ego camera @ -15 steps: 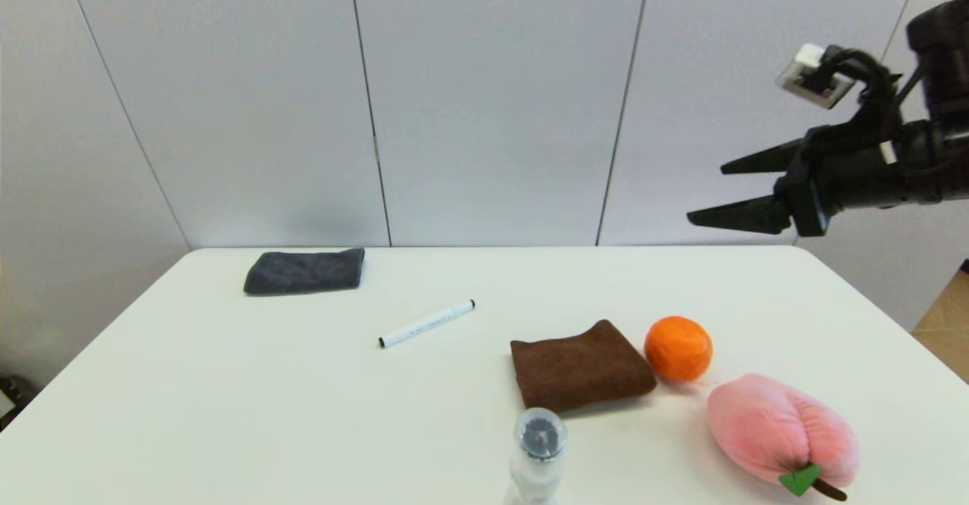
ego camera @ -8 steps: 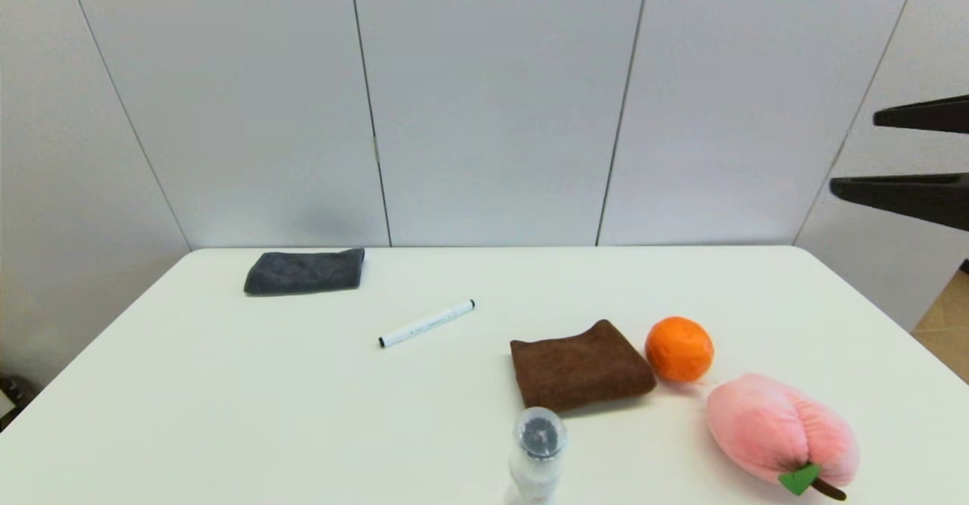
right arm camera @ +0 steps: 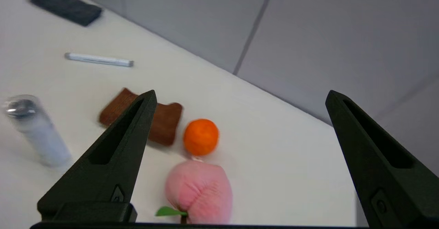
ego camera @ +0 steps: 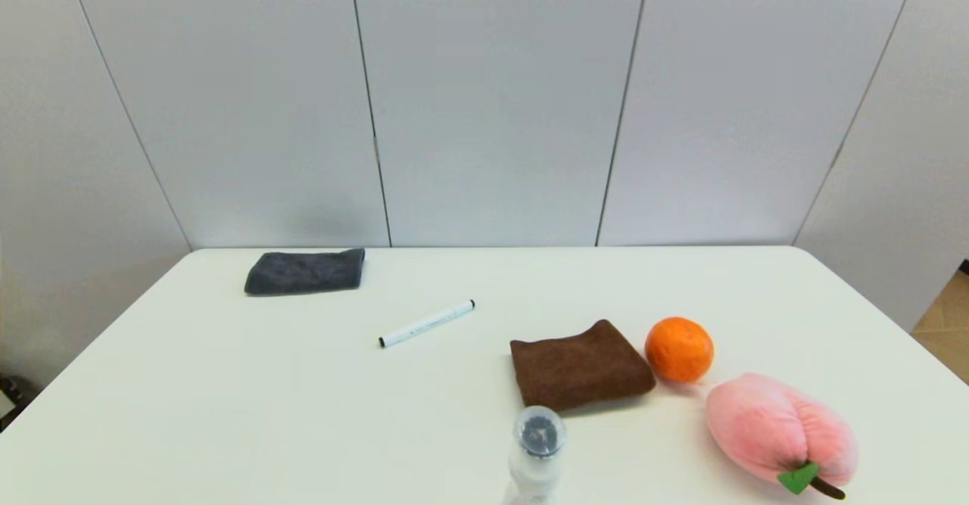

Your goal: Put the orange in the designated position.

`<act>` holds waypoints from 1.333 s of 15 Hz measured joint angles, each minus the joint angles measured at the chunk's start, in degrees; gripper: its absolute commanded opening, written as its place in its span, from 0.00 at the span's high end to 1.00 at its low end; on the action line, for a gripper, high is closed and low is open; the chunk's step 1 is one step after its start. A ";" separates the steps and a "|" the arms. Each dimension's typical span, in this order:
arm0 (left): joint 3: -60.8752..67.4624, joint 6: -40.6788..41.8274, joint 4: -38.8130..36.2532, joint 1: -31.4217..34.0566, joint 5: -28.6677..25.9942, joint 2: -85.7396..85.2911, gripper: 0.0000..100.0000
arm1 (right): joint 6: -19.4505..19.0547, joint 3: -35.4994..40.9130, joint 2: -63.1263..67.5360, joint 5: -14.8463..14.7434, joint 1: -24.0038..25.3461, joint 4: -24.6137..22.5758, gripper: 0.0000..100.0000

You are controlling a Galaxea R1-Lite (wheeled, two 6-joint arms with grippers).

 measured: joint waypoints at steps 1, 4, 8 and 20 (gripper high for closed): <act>0.00 0.02 0.00 0.00 0.00 0.00 0.00 | 0.91 2.76 -2.36 -1.29 -0.18 -0.94 0.00; 0.00 0.00 0.00 0.00 0.02 0.00 0.00 | 4.91 10.36 -8.77 -2.21 -0.66 -2.69 0.00; 0.00 0.02 -0.02 0.00 0.00 0.00 0.00 | 6.92 20.53 -16.70 -2.39 -1.01 -7.94 0.00; 0.00 0.02 -0.02 0.00 0.02 0.00 0.00 | 7.31 45.37 -34.23 -2.43 -0.38 -20.33 0.00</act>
